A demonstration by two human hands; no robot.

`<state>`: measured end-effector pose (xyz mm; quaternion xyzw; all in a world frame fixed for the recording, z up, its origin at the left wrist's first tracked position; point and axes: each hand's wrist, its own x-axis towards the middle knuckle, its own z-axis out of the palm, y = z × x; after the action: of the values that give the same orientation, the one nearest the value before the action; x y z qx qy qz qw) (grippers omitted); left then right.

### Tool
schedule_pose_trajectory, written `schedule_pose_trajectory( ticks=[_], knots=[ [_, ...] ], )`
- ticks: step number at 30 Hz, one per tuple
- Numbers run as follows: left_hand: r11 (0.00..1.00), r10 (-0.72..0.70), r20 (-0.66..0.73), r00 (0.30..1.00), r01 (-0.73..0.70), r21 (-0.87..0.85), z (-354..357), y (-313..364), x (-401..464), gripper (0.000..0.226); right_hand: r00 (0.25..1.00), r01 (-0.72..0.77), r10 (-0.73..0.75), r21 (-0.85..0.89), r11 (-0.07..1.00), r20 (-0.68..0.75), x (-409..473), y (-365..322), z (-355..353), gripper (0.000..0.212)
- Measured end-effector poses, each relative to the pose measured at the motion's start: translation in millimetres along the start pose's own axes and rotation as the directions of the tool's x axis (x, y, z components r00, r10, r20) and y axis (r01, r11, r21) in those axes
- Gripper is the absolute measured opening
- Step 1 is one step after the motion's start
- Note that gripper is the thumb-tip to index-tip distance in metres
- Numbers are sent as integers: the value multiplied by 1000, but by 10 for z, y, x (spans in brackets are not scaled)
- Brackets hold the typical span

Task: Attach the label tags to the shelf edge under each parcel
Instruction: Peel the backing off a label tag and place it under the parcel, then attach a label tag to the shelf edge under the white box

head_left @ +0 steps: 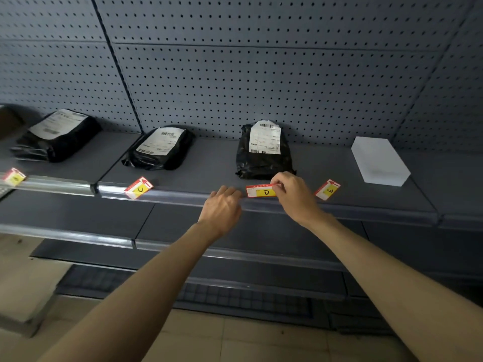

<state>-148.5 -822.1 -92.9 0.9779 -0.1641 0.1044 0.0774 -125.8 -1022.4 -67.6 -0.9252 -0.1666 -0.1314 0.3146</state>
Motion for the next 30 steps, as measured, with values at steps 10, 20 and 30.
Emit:
schedule_pose_trajectory(
  ticks=[10,20,30],
  knots=[
    [999,43,-40,998,-42,28,44,9,-48,37,1000,19,-20,-47,999,-18,-27,-48,75,11],
    [999,36,-46,998,-37,-18,62,-40,-125,35,992,85,-63,-217,972,109,12,-147,185,18],
    [999,2,32,999,0,-52,-217,-10,80,29,997,27,-8,-255,967,73,2,-163,-80,28]
  ],
)
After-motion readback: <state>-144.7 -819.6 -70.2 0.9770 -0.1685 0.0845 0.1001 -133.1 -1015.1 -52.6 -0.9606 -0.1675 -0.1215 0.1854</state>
